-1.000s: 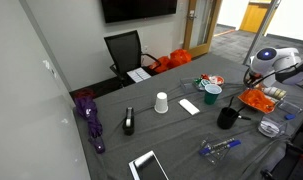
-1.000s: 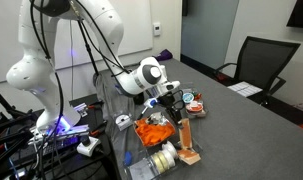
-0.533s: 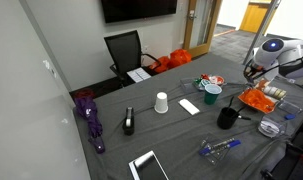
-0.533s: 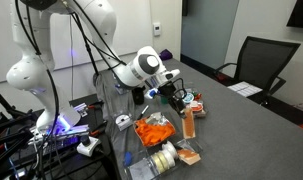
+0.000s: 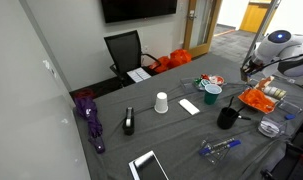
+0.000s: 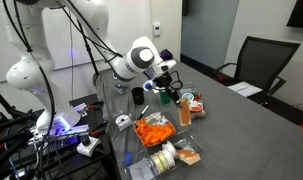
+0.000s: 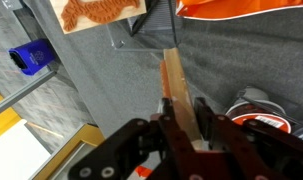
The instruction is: Put the orange wooden rectangular block in the green cup
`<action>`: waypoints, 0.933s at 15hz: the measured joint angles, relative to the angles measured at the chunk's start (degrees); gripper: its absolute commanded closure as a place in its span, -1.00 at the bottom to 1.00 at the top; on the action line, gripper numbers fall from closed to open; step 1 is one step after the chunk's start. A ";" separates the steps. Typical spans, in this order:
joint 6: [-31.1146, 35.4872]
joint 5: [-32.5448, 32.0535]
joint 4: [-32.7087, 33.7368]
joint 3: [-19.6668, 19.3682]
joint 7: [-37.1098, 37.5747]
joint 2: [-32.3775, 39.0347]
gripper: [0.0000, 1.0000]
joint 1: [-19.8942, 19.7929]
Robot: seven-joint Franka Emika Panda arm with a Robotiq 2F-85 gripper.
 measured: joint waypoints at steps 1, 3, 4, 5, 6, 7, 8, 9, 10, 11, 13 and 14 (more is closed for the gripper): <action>0.12 2.55 -1.02 0.69 -1.90 -0.66 0.86 -0.18; 0.28 8.51 -3.44 2.40 -6.83 -2.08 0.86 -0.86; 0.29 11.76 -4.81 3.40 -9.70 -2.92 0.86 -1.33; 0.29 14.86 -6.15 4.41 -12.53 -3.94 0.86 -1.84; 0.29 17.74 -7.39 5.36 -15.17 -4.97 0.86 -2.32; 0.29 21.20 -8.73 5.98 -18.26 -6.20 0.86 -2.47; 0.28 24.78 -9.96 6.37 -21.53 -7.46 0.86 -2.41; 0.27 28.49 -11.19 6.81 -24.86 -8.91 0.86 -2.39; 0.22 32.31 -12.35 7.24 -28.30 -10.48 0.86 -2.38; 0.15 36.32 -13.48 7.71 -31.79 -12.17 0.86 -2.36; -0.17 44.08 -15.47 8.64 -38.00 -15.46 0.86 -2.15; -0.72 47.41 -16.17 9.10 -40.38 -17.02 0.86 -1.92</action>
